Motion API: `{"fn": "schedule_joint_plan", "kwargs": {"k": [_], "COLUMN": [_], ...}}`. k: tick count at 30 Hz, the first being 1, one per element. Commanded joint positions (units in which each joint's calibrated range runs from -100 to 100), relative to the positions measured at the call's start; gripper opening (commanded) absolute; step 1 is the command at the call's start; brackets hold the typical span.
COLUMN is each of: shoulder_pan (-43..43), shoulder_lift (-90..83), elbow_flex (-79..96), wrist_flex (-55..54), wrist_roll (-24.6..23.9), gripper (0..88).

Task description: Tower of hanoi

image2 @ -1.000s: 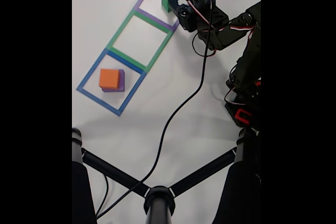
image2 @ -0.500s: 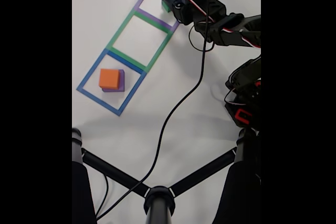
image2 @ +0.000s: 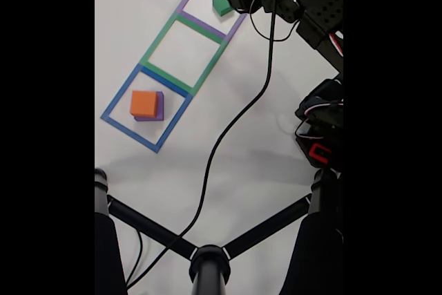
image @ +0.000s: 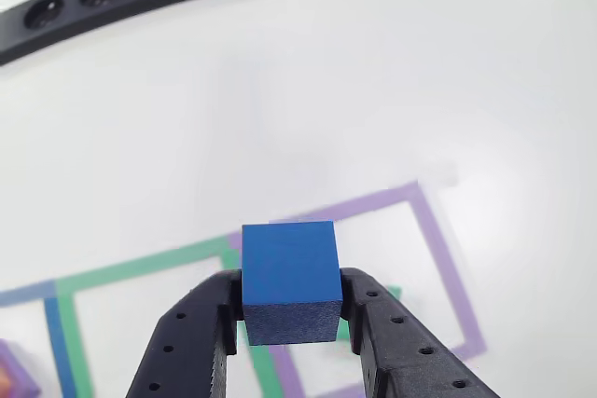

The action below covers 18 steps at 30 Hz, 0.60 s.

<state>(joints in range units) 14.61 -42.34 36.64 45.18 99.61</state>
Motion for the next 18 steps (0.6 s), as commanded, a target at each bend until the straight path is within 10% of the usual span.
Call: {"fn": "schedule_joint_plan", "kwargs": {"k": [1, 9, 18], "shoulder_pan": [-1.99, -5.88, -7.71], "shoulder_lift": [-3.90, -5.02, -9.02], "elbow_flex": [-16.42, -30.05, -16.51], "wrist_flex": [19.61, 37.25, 30.86], "wrist_roll": [-1.44, -5.12, -0.16], "gripper": [2.9, 2.6, 3.0]}}
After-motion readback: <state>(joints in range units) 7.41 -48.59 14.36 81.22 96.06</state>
